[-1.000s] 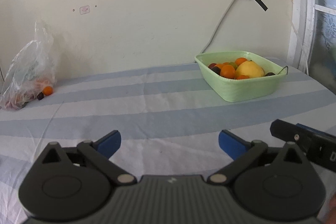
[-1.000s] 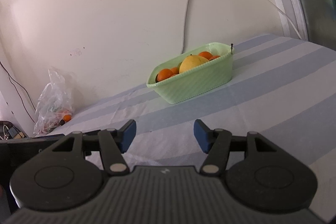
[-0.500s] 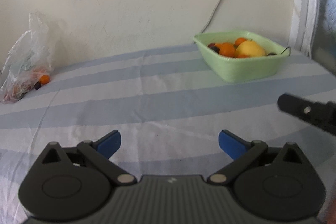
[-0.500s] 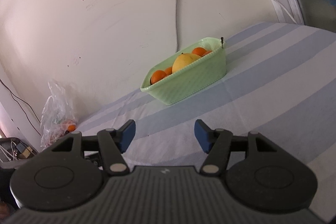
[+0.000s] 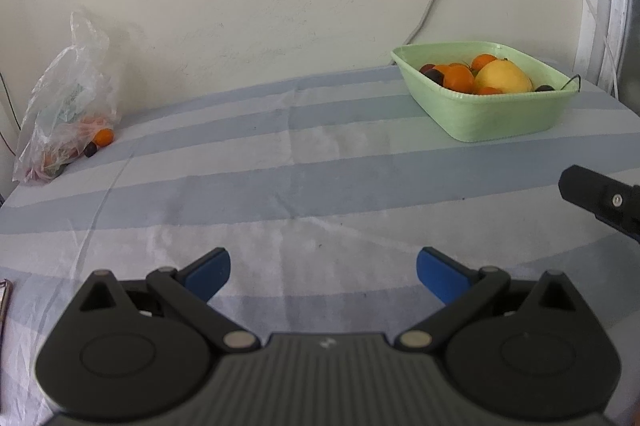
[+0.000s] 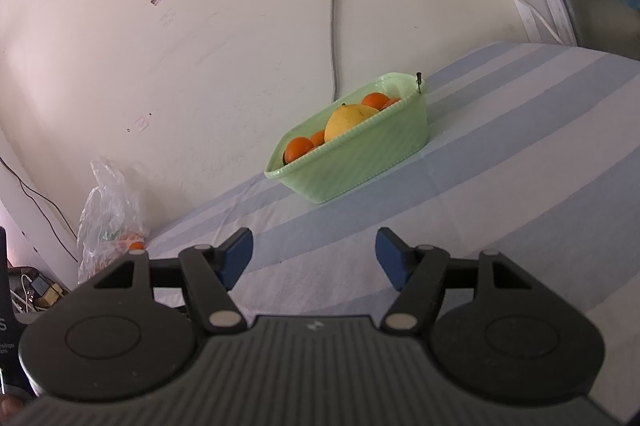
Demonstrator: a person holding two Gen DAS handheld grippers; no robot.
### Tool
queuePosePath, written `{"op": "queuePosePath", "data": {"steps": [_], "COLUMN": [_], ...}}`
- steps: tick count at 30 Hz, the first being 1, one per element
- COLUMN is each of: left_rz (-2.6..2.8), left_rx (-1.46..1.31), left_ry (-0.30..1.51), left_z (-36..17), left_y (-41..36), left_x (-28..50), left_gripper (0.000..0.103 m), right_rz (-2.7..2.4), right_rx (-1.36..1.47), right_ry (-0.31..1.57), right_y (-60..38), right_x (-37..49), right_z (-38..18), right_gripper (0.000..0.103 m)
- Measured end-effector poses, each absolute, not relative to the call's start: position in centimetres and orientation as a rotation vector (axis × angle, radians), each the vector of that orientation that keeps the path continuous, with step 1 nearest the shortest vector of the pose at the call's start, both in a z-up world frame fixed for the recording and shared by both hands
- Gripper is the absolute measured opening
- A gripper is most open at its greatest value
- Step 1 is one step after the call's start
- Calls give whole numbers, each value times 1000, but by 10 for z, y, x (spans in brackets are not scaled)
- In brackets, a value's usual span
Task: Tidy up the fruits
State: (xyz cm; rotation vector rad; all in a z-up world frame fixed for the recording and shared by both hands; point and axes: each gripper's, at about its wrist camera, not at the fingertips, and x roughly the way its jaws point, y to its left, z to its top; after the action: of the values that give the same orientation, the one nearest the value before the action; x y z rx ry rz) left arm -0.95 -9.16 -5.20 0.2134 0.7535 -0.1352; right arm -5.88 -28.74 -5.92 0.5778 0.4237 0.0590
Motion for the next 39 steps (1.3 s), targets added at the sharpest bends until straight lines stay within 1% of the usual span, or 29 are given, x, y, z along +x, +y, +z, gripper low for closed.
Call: {"op": "queuePosePath", "data": {"steps": [29,39], "left_rz": [-164,-162], "left_rx": [182,177], "left_ry": [738,749], "left_z": [-41,-43], "left_y": [-87,-87], "left_x": [-11,-12], "left_gripper": [102,100], "right_rz": [58,59], "right_rx": [622,624], "right_ry": [452,451], "right_y": [-295,-296], "right_x": [-52,-52], "right_z": [-62,-62], "right_gripper": [71,71]}}
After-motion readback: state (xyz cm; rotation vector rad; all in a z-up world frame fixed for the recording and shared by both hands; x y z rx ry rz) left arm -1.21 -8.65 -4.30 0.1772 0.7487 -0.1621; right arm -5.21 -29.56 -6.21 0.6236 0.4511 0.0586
